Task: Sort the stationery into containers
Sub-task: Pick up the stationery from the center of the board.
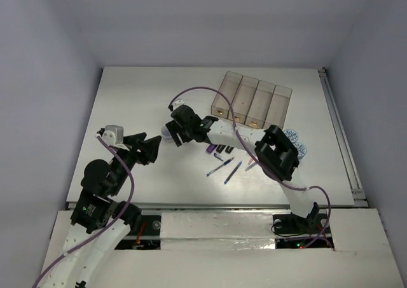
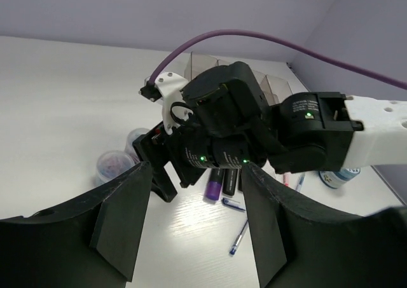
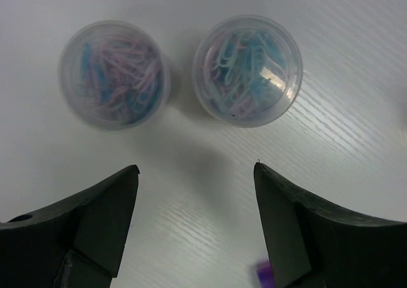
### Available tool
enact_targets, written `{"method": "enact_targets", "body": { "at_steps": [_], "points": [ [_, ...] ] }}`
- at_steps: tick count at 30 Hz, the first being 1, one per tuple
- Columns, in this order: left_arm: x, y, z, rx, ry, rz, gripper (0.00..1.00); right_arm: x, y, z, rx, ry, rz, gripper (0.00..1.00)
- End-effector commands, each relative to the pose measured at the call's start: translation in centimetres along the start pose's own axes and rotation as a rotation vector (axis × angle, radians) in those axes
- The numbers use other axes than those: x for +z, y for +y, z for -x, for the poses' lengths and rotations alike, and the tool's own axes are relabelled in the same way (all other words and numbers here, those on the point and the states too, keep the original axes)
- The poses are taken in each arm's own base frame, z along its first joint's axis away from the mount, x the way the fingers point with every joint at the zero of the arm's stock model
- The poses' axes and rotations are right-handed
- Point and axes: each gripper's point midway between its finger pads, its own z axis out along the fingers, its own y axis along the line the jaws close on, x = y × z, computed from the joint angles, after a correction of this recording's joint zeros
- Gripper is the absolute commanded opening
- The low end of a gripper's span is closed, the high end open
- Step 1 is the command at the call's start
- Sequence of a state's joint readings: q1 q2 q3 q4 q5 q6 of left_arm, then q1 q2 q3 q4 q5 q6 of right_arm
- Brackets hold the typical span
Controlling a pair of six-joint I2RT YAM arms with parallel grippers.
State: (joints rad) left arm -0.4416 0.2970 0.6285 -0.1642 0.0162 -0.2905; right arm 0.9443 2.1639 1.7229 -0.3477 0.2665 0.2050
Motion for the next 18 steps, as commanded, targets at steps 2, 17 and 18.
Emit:
{"method": "enact_targets", "body": {
  "at_steps": [2, 17, 18],
  "points": [
    [-0.1, -0.4, 0.7, -0.009, -0.033, -0.017, 0.55, 0.3, -2.4, 2.8, 0.012, -0.035, -0.044, 0.78],
    [0.0, -0.8, 0.6, -0.005, -0.026, -0.037, 0.55, 3.6, -2.2, 6.5, 0.016, -0.118, 0.011, 0.73],
    [0.0, -0.8, 0.5, -0.005, -0.026, -0.037, 0.55, 3.6, -2.1, 6.7, 0.013, -0.122, 0.017, 0.71]
  ]
}}
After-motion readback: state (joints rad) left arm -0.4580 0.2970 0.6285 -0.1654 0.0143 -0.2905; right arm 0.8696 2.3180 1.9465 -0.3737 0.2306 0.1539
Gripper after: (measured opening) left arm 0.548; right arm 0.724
